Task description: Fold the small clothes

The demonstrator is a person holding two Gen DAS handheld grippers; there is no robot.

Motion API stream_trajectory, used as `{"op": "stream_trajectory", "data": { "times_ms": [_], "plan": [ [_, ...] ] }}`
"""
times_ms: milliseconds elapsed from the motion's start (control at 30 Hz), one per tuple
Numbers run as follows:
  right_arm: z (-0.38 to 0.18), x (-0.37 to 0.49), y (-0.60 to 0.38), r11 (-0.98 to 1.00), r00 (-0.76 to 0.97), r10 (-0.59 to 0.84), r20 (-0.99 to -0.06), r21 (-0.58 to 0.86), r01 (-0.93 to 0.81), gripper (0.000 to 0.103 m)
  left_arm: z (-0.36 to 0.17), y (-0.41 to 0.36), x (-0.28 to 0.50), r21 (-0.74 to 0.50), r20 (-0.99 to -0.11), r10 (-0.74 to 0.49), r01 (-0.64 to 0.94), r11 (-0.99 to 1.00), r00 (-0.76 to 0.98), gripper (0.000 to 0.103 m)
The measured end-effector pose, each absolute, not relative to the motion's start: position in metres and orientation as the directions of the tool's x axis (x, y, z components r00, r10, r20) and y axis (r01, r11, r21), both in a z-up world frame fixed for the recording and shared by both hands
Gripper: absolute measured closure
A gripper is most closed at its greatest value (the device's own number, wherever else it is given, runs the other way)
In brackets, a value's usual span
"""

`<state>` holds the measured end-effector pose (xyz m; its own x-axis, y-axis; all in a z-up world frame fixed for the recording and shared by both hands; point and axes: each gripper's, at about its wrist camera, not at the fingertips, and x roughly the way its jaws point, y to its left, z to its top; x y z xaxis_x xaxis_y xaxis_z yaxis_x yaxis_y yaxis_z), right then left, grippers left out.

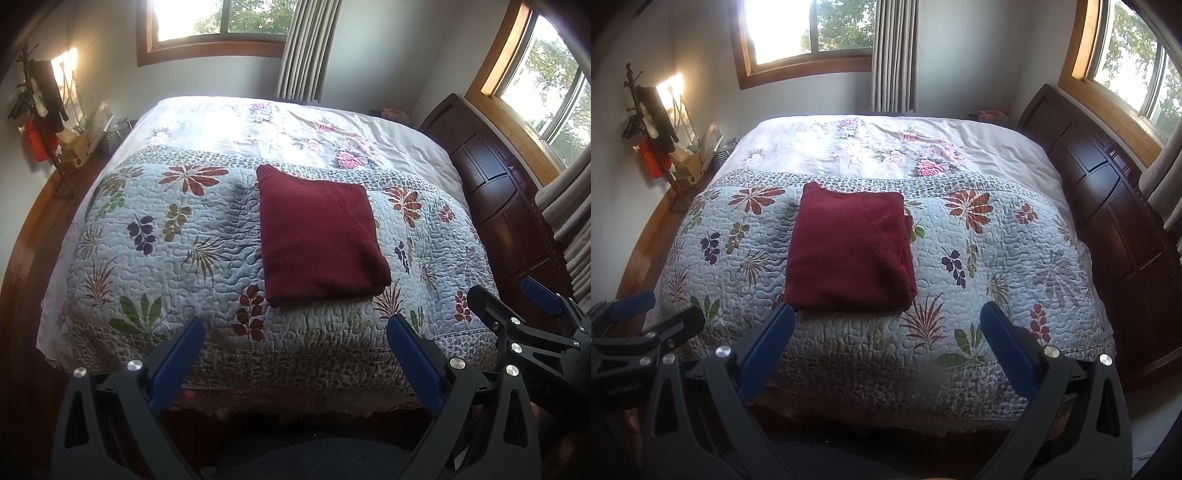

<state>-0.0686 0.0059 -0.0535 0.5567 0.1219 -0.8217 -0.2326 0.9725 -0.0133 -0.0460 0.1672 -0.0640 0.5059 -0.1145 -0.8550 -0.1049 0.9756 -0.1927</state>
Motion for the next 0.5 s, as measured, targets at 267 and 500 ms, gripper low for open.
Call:
{"op": "stream_trajectory", "data": {
  "times_ms": [267,500],
  "plan": [
    [-0.053,-0.067,0.002,0.973,0.560,0.126,-0.819,-0.009,-0.231,0.003,-0.062,0.163,-0.045,-0.187,-0.854,-0.109,-0.105,0.977,0.508,0.004],
    [-0.053,-0.064,-0.004,0.974,0.563,0.122,-0.817,-0.011,-0.228,0.003,-0.061,0.159,-0.044,-0.182,-0.858,-0.102,-0.112,0.977,0.503,0.004]
  ]
}}
